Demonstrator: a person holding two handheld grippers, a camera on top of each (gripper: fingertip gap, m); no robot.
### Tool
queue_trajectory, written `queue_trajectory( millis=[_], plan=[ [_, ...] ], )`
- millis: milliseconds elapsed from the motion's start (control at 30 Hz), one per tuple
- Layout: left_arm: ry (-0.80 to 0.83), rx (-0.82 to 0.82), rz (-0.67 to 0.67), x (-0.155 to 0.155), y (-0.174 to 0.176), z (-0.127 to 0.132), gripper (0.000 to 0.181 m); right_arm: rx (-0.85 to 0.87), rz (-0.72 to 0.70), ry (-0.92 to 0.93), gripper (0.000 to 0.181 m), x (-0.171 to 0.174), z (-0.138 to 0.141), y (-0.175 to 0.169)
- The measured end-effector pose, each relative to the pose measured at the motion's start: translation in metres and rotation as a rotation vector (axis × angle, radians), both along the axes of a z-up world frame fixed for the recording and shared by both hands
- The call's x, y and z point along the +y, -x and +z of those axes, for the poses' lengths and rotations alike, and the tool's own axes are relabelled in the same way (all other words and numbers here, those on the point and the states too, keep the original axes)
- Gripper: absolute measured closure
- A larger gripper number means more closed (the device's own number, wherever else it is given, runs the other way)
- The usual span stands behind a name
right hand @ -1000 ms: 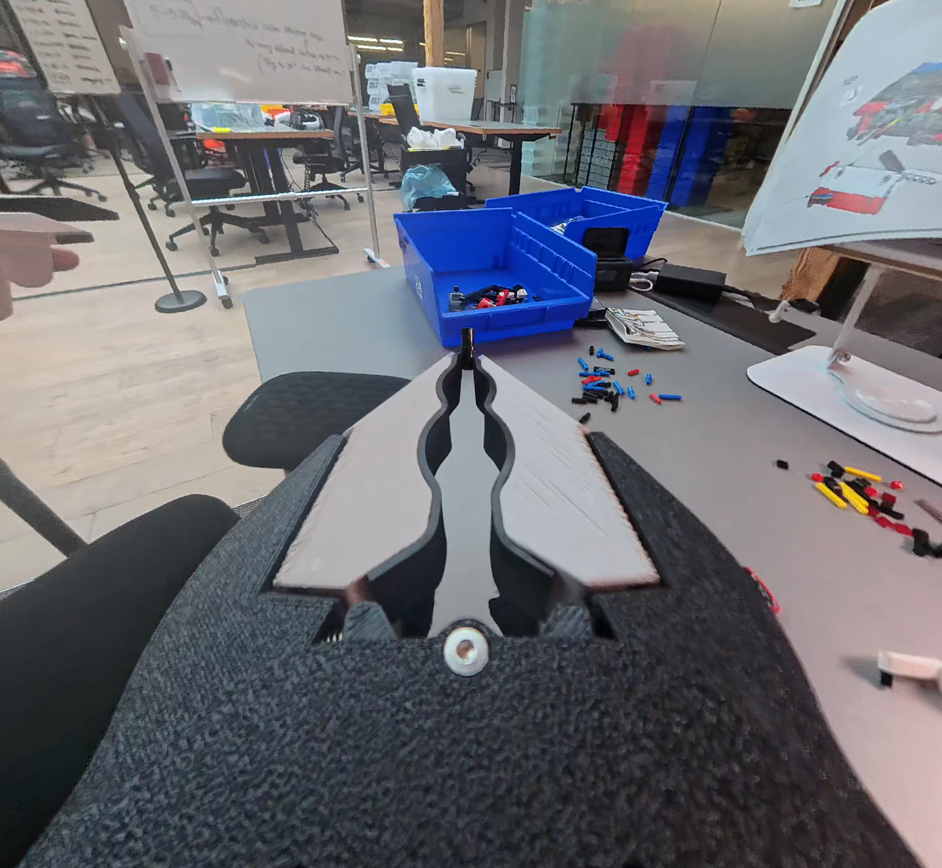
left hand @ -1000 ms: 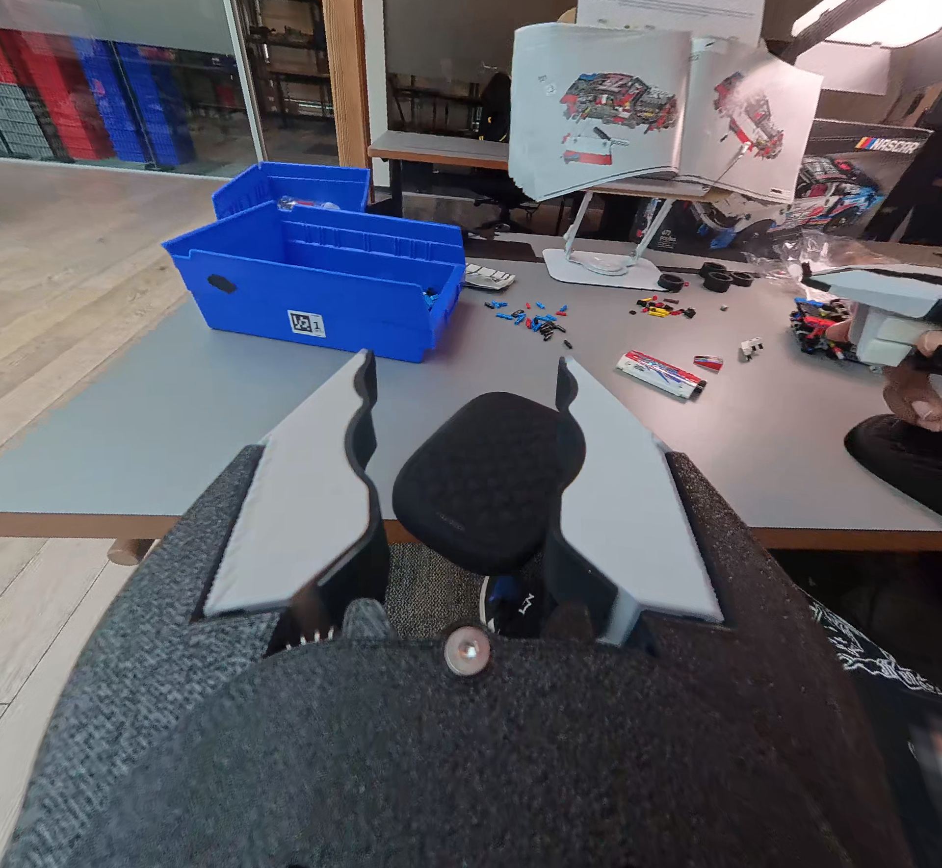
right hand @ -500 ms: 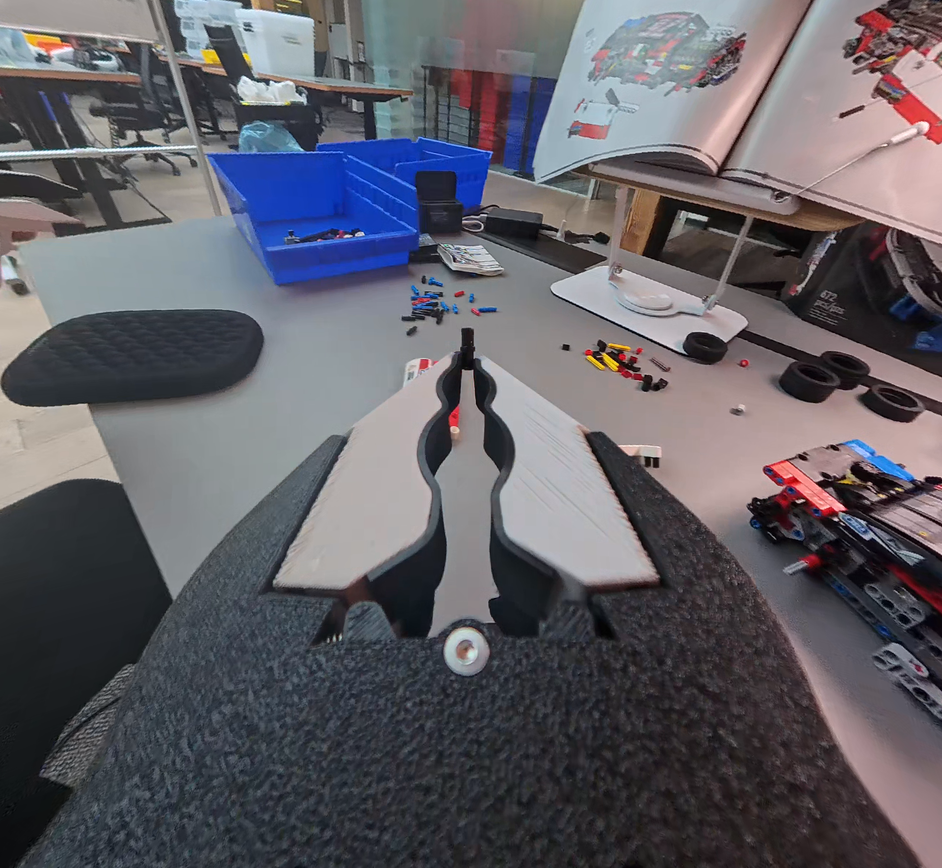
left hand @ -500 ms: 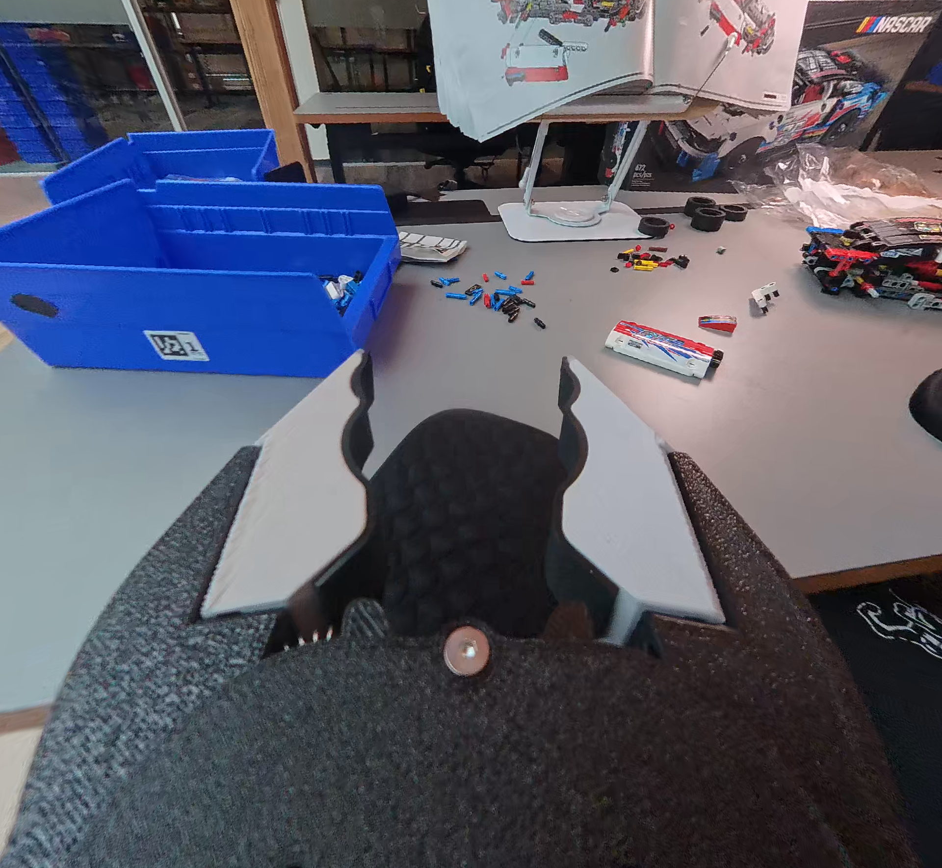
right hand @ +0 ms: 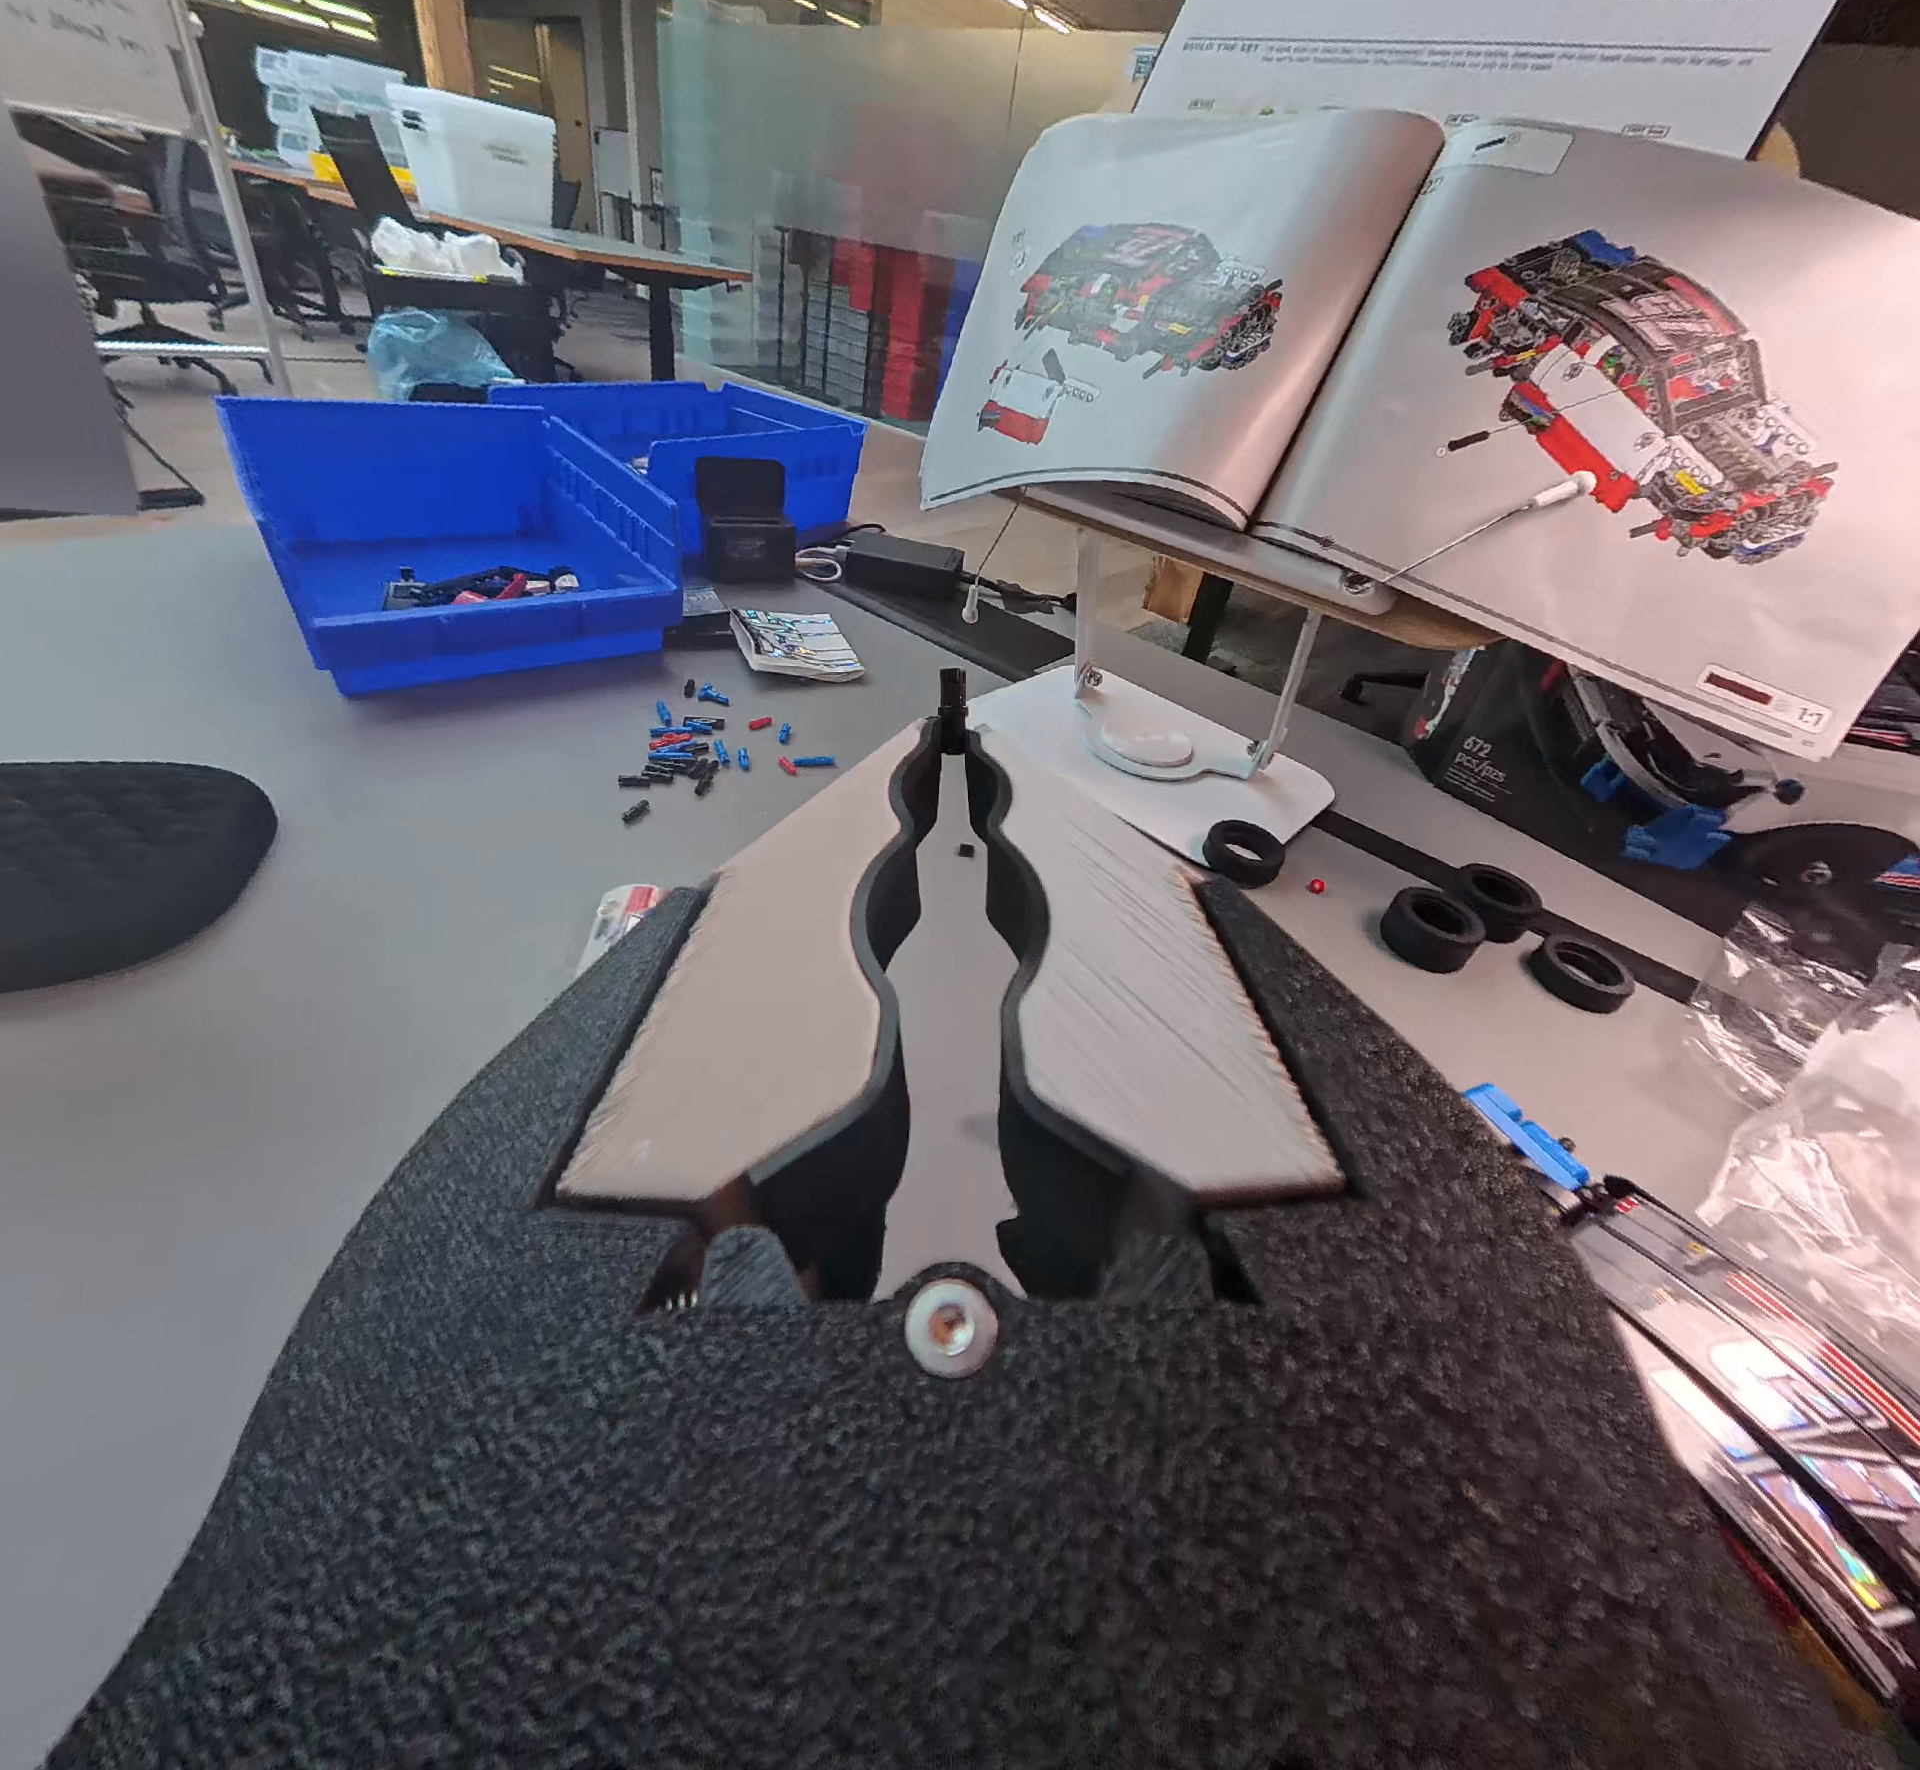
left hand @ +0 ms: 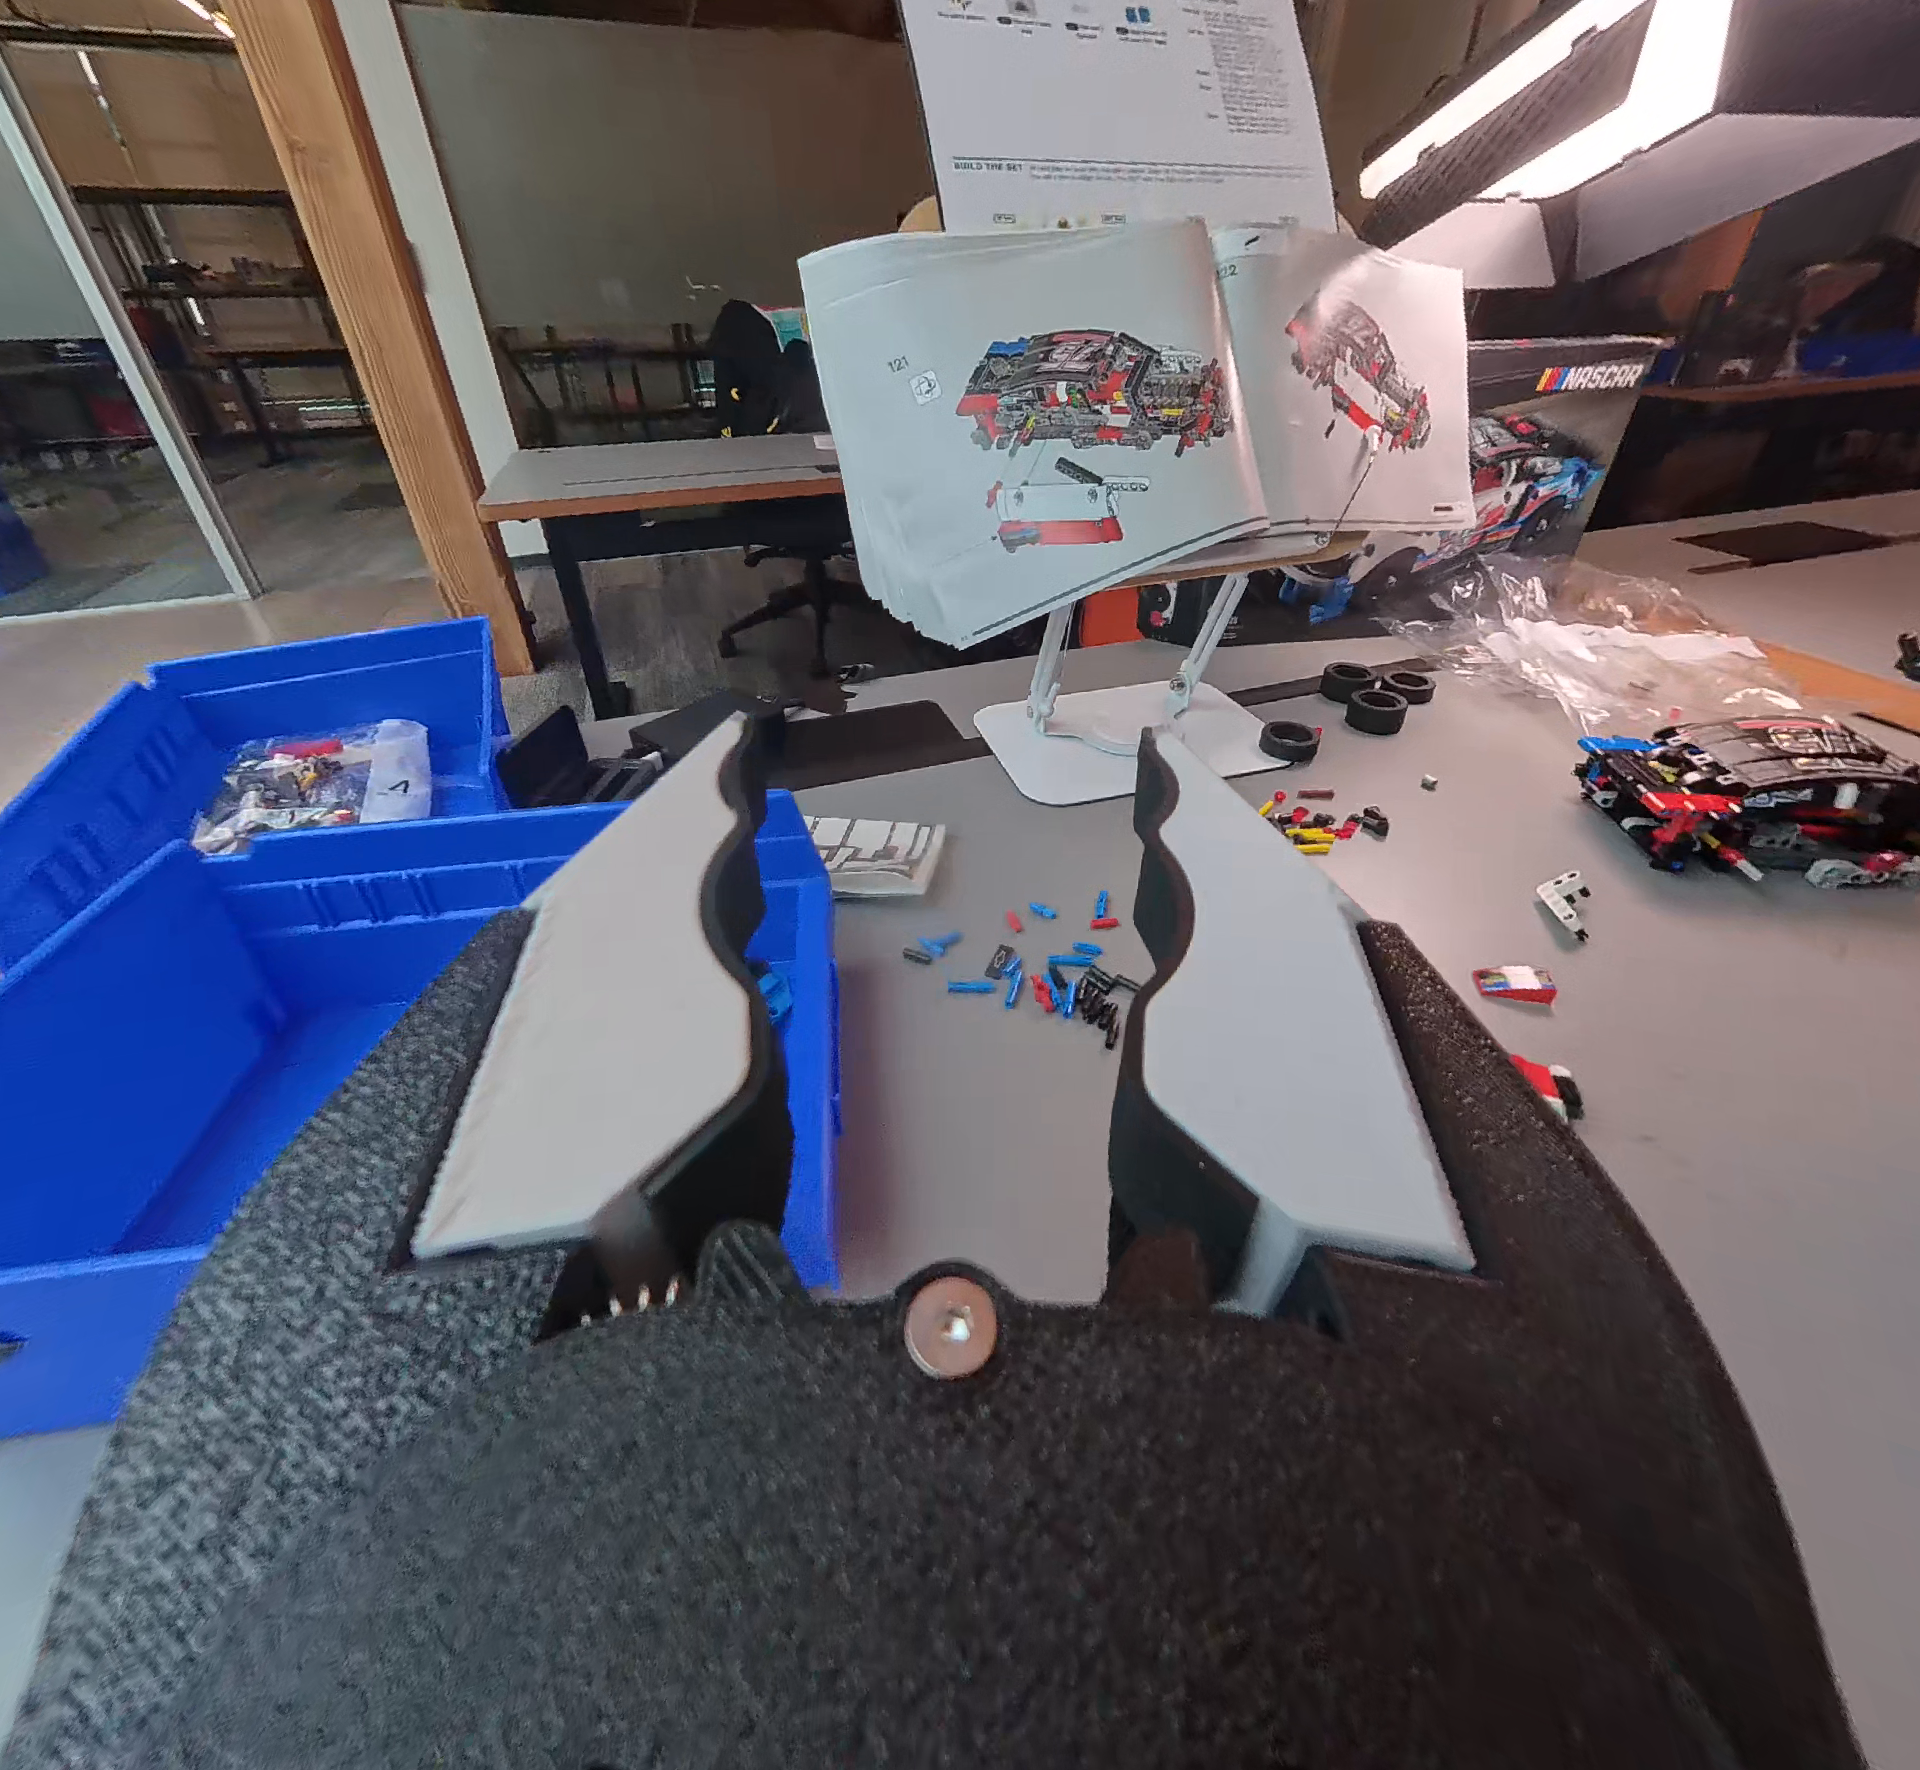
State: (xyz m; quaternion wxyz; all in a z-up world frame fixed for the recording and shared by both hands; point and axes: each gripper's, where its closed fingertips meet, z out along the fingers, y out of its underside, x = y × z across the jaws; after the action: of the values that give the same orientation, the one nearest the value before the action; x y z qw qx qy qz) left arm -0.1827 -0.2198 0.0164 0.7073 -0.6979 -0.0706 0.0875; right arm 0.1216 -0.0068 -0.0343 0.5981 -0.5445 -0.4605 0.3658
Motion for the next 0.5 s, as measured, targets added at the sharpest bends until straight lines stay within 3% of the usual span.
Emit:
queue_trajectory(
  millis=[133, 233, 367, 500],
  plan=[
    [0.053, 0.016, -0.014, -0.015, 0.024, -0.009, 0.111, -0.016, -0.111, 0.016, 0.177, 0.014, -0.012, -0.008],
    [0.044, 0.005, 0.006, -0.028, 0.042, -0.031, 0.111, -0.006, -0.194, 0.058, 0.177, 0.025, -0.013, -0.006],
    [0.027, -0.062, 0.008, -0.04, 0.056, -0.069, 0.111, -0.032, -0.208, 0.056, 0.177, 0.028, -0.009, 0.015],
    [0.067, -0.092, 0.013, -0.048, 0.072, -0.106, 0.111, -0.106, -0.171, 0.019, 0.177, 0.033, -0.025, 0.049]
  ],
)
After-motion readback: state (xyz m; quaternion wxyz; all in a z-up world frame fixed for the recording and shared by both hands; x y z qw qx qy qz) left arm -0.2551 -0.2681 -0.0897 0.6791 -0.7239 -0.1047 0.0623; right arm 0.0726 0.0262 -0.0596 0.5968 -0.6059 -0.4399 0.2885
